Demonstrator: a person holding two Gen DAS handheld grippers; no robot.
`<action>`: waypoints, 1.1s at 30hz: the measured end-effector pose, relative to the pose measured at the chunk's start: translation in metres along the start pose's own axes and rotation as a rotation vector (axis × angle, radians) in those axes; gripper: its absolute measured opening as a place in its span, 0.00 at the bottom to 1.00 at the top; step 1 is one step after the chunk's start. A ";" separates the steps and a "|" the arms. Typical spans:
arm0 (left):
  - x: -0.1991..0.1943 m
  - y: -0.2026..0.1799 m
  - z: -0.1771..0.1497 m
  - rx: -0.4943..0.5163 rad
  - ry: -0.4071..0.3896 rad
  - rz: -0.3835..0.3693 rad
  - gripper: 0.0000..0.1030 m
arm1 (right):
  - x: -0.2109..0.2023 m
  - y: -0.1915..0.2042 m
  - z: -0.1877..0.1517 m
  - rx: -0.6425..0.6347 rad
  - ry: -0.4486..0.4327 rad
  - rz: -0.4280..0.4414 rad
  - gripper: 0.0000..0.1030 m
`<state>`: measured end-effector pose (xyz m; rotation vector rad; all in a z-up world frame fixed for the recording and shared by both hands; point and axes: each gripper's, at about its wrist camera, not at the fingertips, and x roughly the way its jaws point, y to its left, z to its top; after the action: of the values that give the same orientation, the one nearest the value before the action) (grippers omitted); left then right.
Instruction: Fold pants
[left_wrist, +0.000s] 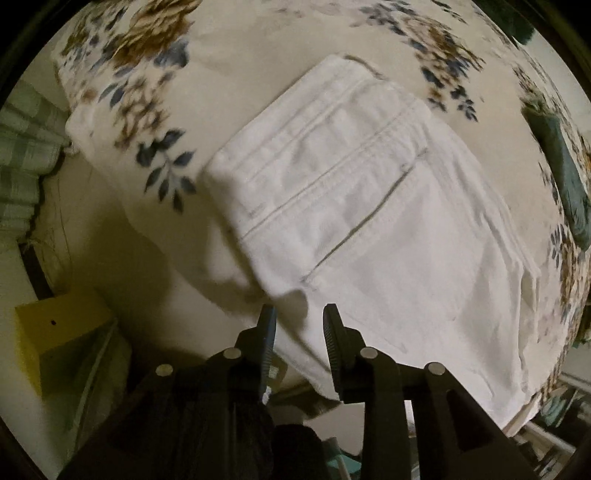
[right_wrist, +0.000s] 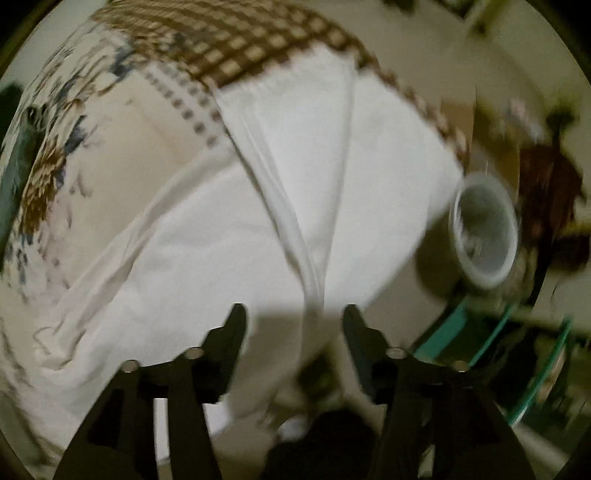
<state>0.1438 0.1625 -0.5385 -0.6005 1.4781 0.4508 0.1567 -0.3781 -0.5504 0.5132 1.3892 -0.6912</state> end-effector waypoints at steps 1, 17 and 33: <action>-0.001 -0.010 0.002 0.019 -0.012 0.014 0.23 | 0.002 0.006 0.006 -0.028 -0.032 -0.016 0.66; 0.036 -0.142 -0.047 0.391 0.014 0.074 0.79 | 0.015 -0.141 0.055 0.246 0.004 -0.074 0.53; 0.040 -0.221 -0.046 0.567 -0.073 0.113 0.79 | -0.007 0.114 0.062 -0.320 0.231 0.449 0.55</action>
<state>0.2473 -0.0413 -0.5562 -0.0511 1.4862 0.1220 0.2809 -0.3394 -0.5433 0.6343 1.4953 -0.0438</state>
